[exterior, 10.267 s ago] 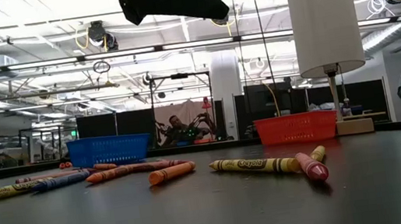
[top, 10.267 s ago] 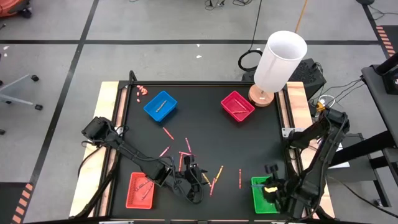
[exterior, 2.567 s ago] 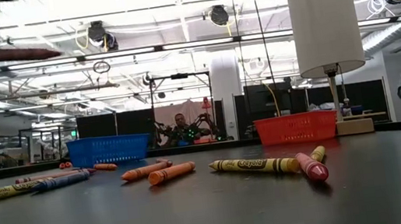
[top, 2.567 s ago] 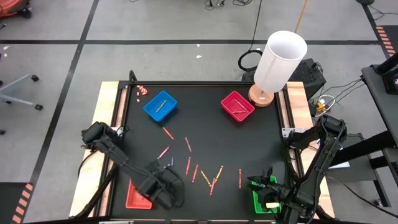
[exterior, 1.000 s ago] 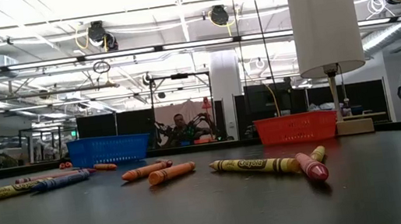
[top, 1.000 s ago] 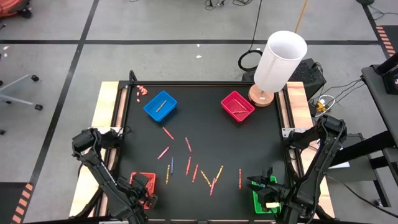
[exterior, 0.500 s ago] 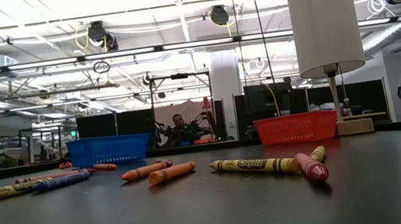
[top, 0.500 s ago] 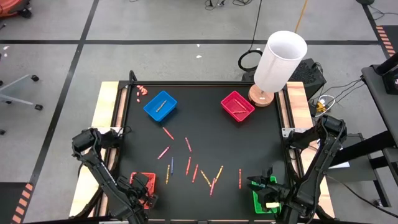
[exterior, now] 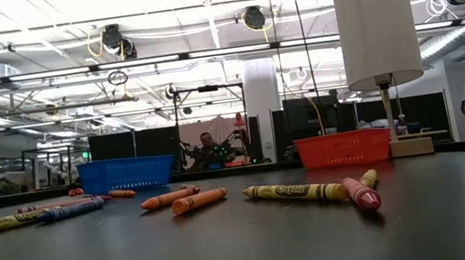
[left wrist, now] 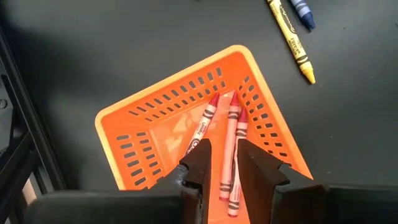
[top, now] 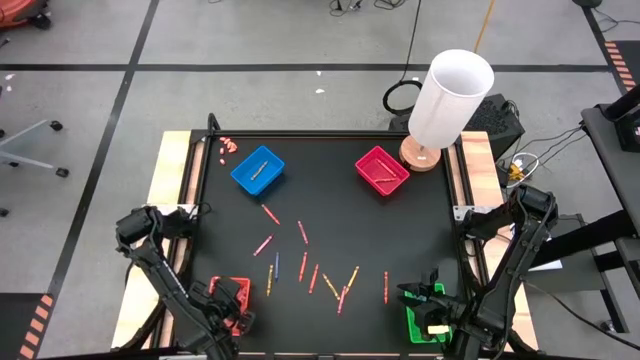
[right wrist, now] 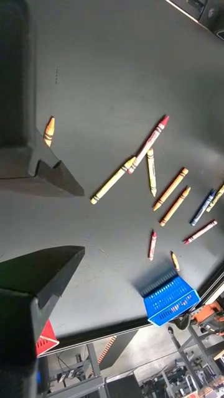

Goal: Sort crayons
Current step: Put the red crayon into the orange bin

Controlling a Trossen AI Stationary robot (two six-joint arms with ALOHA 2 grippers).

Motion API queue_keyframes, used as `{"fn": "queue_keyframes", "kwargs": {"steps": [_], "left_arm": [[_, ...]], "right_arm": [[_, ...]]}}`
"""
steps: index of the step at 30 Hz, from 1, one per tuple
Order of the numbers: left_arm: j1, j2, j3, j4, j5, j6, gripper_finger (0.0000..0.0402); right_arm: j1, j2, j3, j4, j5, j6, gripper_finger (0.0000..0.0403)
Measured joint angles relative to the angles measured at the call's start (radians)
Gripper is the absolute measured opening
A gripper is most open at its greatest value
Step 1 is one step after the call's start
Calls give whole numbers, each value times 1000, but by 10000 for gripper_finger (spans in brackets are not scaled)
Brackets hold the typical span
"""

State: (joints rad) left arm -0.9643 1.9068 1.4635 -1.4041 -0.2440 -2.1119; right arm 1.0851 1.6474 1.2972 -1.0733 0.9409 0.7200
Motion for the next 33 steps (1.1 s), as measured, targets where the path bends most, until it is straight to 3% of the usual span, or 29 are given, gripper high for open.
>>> {"fn": "queue_keyframes", "kwargs": {"steps": [9, 13, 25, 28, 33], "left_arm": [[57, 0, 46, 9, -6, 139, 70], [106, 0, 75, 8, -54, 247, 70], [373, 0, 106, 7, -113, 572, 70], [430, 0, 105, 8, -171, 649, 70], [489, 0, 105, 13, -353, 740, 70]], "right_arm": [[0, 0, 0, 0, 2, -1, 121], [0, 0, 0, 0, 2, -1, 121], [0, 0, 0, 0, 4, 0, 121], [0, 0, 0, 0, 3, 0, 121], [0, 0, 0, 0, 2, 1, 121]]}}
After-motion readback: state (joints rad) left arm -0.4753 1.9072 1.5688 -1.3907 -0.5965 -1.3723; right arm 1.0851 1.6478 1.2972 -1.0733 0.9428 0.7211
